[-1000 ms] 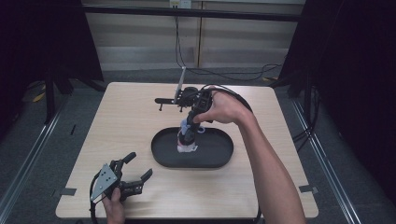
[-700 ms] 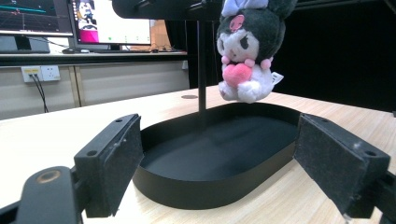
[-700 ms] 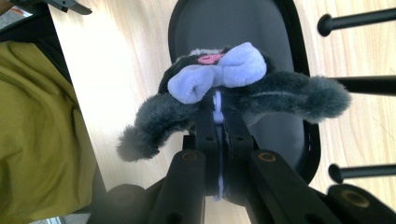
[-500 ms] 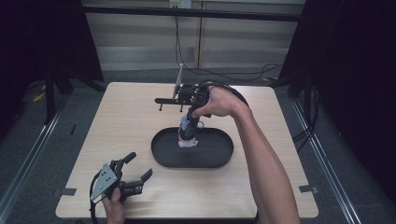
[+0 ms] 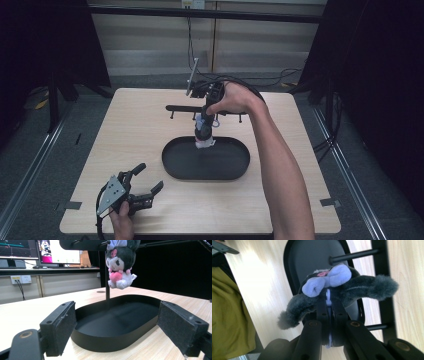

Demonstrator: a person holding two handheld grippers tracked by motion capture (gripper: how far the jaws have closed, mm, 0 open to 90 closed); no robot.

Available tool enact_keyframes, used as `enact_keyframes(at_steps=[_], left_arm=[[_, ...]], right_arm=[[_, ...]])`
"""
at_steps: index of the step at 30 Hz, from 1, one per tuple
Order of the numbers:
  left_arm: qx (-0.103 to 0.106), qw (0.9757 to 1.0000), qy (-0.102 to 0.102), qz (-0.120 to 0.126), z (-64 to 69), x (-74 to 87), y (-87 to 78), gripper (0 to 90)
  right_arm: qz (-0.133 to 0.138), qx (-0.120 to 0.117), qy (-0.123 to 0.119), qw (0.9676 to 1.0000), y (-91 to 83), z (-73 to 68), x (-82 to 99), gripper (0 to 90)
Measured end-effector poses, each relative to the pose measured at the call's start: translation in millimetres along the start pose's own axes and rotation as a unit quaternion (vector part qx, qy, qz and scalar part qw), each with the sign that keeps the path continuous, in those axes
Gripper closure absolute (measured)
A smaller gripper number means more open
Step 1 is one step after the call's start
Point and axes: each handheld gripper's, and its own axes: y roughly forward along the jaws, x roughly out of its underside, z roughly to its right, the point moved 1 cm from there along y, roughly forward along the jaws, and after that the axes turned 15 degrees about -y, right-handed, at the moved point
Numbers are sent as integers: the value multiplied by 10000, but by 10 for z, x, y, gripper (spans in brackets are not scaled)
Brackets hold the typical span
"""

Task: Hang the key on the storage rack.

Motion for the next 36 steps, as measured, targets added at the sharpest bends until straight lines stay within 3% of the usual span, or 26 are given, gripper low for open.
enact_keyframes(at_steps=[4, 5, 16, 19, 20, 21, 22, 26, 36], left_arm=[[92, 9999, -114, -16, 13, 8, 7, 153], [13, 10000, 2, -10, -1, 0, 1, 154], [63, 10000, -74, -3, 10, 6, 4, 153], [11, 10000, -9, -9, 4, 1, -2, 153], [122, 9998, -144, -17, 20, 11, 8, 153], [28, 10000, -10, -2, 4, 2, -1, 153], [29, 10000, -1, -5, 2, 1, -1, 153], [73, 9999, -90, 1, 13, 7, 4, 153], [45, 10000, -52, 1, 9, 5, 1, 153]], right_arm=[[-10, -33, 8, 10000, 10, 47, 16, 869], [53, -9, 50, 10000, 14, 56, 15, 868], [-81, -8, 30, 10000, 85, 128, -14, 873], [-83, 6, 43, 10000, 95, 130, -13, 874], [-89, 30, 59, 9999, 95, 134, -12, 874], [-95, -1, 51, 9999, 95, 138, -9, 874], [-97, 21, 58, 9999, 97, 141, -7, 874], [-99, 43, 81, 9999, 116, 158, 3, 874], [-77, 180, 159, 9997, 129, 237, 32, 873]])
